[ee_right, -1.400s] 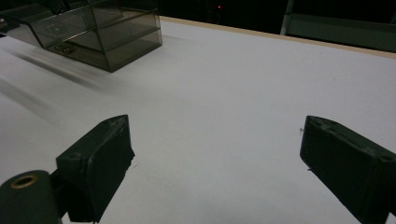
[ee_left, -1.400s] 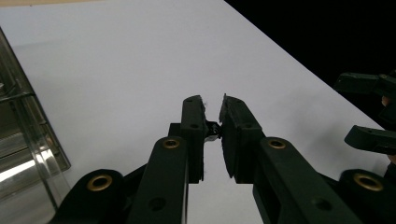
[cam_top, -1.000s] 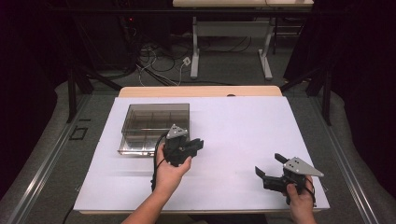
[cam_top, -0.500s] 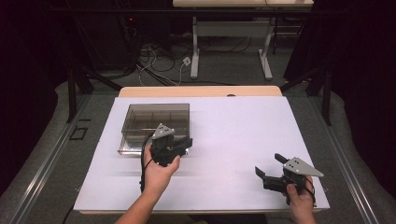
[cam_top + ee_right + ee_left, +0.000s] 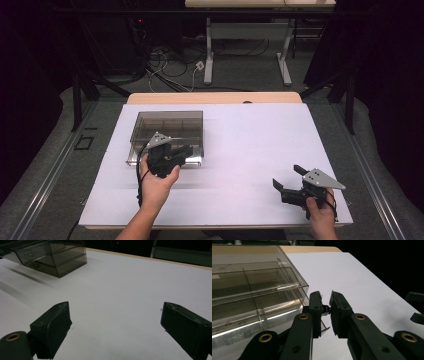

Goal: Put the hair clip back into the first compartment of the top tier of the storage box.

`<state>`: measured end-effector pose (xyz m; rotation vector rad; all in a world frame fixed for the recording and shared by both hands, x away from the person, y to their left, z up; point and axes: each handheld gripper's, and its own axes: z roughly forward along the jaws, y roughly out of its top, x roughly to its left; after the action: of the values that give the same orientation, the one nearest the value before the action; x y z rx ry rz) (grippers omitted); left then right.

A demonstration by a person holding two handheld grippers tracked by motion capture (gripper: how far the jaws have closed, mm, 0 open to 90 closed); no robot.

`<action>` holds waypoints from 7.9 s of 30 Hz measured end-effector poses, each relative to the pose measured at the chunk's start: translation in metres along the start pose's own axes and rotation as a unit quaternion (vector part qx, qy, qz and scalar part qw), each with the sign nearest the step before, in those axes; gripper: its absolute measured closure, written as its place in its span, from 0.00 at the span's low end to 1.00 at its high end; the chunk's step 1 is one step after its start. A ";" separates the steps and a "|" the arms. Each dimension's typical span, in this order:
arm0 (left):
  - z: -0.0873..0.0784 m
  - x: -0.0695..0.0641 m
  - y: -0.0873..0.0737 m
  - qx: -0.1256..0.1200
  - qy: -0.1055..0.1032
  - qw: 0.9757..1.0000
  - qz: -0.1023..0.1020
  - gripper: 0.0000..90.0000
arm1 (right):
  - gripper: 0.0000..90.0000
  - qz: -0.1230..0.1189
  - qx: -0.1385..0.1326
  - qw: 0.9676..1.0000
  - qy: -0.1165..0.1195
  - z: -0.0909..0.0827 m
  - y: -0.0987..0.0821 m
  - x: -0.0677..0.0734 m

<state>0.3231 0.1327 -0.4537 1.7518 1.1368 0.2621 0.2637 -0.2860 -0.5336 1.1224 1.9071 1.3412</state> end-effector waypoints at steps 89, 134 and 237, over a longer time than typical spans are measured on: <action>-0.060 0.099 -0.021 -0.059 0.117 0.989 -0.063 0.88 | 0.10 -0.004 0.000 1.000 0.003 -0.001 0.001 -0.002; -0.048 0.114 -0.033 -0.020 0.169 0.984 -0.045 0.88 | 0.10 -0.006 -0.001 1.000 0.003 -0.002 0.001 -0.002; -0.043 0.038 -0.010 -0.050 0.122 0.991 0.028 0.55 | 0.10 -0.004 0.000 1.000 0.003 -0.002 0.000 -0.002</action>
<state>0.3115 0.1898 -0.4531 1.6973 1.2266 0.5699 0.2630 -0.2883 -0.5324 1.1116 1.9141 1.3420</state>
